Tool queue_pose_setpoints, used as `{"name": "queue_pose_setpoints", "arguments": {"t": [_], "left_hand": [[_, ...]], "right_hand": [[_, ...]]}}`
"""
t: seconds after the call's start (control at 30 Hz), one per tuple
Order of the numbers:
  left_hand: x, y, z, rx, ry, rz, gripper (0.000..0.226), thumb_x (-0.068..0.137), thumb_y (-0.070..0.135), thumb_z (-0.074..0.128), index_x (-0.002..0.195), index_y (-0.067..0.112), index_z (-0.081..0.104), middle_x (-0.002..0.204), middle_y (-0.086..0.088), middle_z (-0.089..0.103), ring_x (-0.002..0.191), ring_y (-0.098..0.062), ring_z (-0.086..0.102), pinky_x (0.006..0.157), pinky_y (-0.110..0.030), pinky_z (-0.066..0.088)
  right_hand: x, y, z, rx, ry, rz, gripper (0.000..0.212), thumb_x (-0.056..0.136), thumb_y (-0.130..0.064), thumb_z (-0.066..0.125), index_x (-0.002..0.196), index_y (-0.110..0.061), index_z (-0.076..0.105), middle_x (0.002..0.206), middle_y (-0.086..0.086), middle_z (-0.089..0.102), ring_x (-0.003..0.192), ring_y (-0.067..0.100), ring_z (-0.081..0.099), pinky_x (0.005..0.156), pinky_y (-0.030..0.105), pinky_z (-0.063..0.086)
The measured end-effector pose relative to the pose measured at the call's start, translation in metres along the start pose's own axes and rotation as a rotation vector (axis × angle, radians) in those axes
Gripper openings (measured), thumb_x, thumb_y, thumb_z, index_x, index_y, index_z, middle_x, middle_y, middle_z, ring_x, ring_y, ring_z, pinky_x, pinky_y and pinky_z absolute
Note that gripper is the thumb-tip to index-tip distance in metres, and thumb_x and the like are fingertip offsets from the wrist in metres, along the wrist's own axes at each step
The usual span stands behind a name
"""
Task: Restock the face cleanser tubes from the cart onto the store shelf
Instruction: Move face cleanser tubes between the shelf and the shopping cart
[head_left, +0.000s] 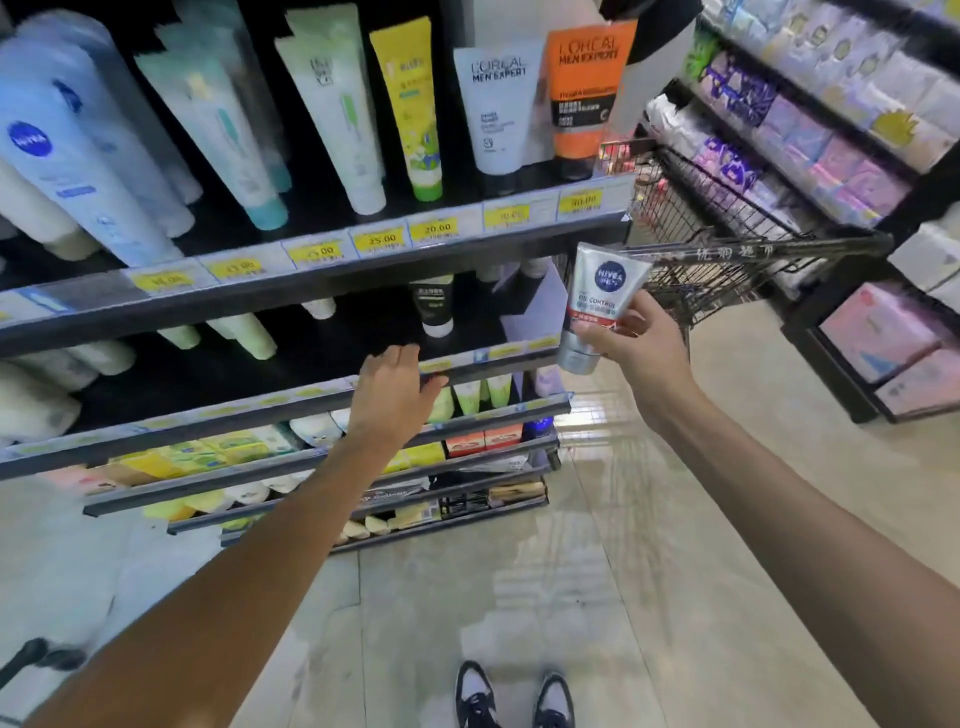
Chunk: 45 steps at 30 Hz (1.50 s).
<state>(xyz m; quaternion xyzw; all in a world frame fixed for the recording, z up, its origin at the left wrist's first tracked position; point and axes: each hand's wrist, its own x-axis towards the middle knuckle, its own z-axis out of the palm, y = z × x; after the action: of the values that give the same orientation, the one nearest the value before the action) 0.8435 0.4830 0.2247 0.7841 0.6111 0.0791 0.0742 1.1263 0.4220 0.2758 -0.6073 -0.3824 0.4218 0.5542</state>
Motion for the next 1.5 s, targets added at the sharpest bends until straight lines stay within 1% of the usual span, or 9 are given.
{"name": "queue_pose_setpoints", "arguments": {"t": [0.1, 0.23, 0.47, 0.6, 0.7, 0.83, 1.07, 1.23, 1.5], "left_hand": [[0.012, -0.006, 0.028, 0.117, 0.054, 0.023, 0.063, 0.097, 0.055, 0.057, 0.135, 0.006, 0.059, 0.124, -0.015, 0.067, 0.115, -0.034, 0.062, 0.105, -0.048, 0.045], [0.023, -0.01, 0.044, 0.139, 0.127, 0.045, 0.06, 0.096, 0.06, 0.057, 0.128, 0.01, 0.063, 0.118, -0.01, 0.069, 0.11, -0.032, 0.065, 0.092, -0.043, 0.049], [0.022, -0.014, 0.054, 0.122, 0.203, 0.085, 0.038, 0.094, 0.047, 0.067, 0.093, 0.01, 0.064, 0.086, -0.01, 0.066, 0.082, -0.035, 0.065, 0.076, -0.043, 0.048], [0.021, -0.013, 0.055, 0.09, 0.229, 0.071, 0.037, 0.093, 0.046, 0.069, 0.092, 0.01, 0.064, 0.087, -0.009, 0.067, 0.082, -0.034, 0.064, 0.078, -0.043, 0.048], [0.021, -0.015, 0.058, 0.108, 0.247, 0.066, 0.038, 0.093, 0.048, 0.068, 0.096, 0.01, 0.065, 0.088, -0.008, 0.068, 0.084, -0.034, 0.065, 0.081, -0.044, 0.047], [0.023, -0.02, 0.064, 0.121, 0.267, 0.082, 0.042, 0.091, 0.048, 0.07, 0.1, 0.007, 0.067, 0.091, -0.01, 0.07, 0.086, -0.035, 0.067, 0.084, -0.047, 0.048], [0.024, -0.023, 0.069, 0.107, 0.288, 0.076, 0.043, 0.091, 0.048, 0.07, 0.104, 0.007, 0.068, 0.095, -0.009, 0.071, 0.089, -0.034, 0.067, 0.088, -0.047, 0.047], [0.023, -0.022, 0.069, 0.117, 0.278, 0.078, 0.044, 0.091, 0.049, 0.07, 0.105, 0.008, 0.068, 0.094, -0.008, 0.071, 0.089, -0.032, 0.067, 0.087, -0.047, 0.048], [0.023, -0.021, 0.068, 0.114, 0.267, 0.062, 0.042, 0.091, 0.046, 0.072, 0.104, 0.007, 0.069, 0.094, -0.008, 0.071, 0.087, -0.032, 0.067, 0.088, -0.046, 0.048]], "right_hand": [[0.021, 0.022, -0.009, -0.038, -0.02, -0.054, 0.04, 0.079, -0.009, 0.086, 0.114, -0.019, 0.069, 0.099, -0.005, 0.078, 0.09, 0.007, 0.07, 0.081, 0.026, 0.055], [0.046, 0.044, -0.017, -0.076, -0.007, -0.122, 0.041, 0.078, -0.014, 0.088, 0.114, -0.021, 0.069, 0.1, -0.007, 0.076, 0.092, 0.009, 0.07, 0.079, 0.03, 0.055], [0.083, 0.056, -0.007, -0.087, -0.042, -0.213, 0.047, 0.078, -0.014, 0.088, 0.119, -0.024, 0.067, 0.112, -0.006, 0.076, 0.101, 0.011, 0.073, 0.088, 0.031, 0.058], [0.108, 0.055, 0.008, -0.165, -0.065, -0.204, 0.047, 0.079, -0.015, 0.088, 0.12, -0.021, 0.066, 0.104, -0.008, 0.077, 0.094, 0.005, 0.073, 0.087, 0.03, 0.059], [0.125, 0.061, 0.014, -0.277, -0.127, -0.157, 0.047, 0.078, -0.016, 0.089, 0.118, -0.025, 0.067, 0.105, -0.007, 0.076, 0.099, 0.012, 0.071, 0.094, 0.04, 0.058], [0.144, 0.06, 0.016, -0.348, -0.171, -0.089, 0.042, 0.078, -0.016, 0.088, 0.114, -0.027, 0.069, 0.106, 0.001, 0.075, 0.1, 0.022, 0.072, 0.091, 0.05, 0.06], [0.163, 0.062, 0.023, -0.361, -0.146, -0.109, 0.039, 0.078, -0.013, 0.088, 0.105, -0.031, 0.067, 0.108, -0.004, 0.075, 0.104, 0.017, 0.071, 0.096, 0.048, 0.058], [0.174, 0.069, 0.03, -0.357, -0.106, -0.105, 0.047, 0.077, -0.019, 0.089, 0.118, -0.022, 0.068, 0.107, -0.008, 0.075, 0.104, 0.013, 0.07, 0.099, 0.046, 0.057], [0.184, 0.074, 0.033, -0.385, -0.081, -0.086, 0.054, 0.076, -0.026, 0.09, 0.124, -0.022, 0.064, 0.111, -0.007, 0.074, 0.107, 0.013, 0.069, 0.1, 0.046, 0.056]]}}
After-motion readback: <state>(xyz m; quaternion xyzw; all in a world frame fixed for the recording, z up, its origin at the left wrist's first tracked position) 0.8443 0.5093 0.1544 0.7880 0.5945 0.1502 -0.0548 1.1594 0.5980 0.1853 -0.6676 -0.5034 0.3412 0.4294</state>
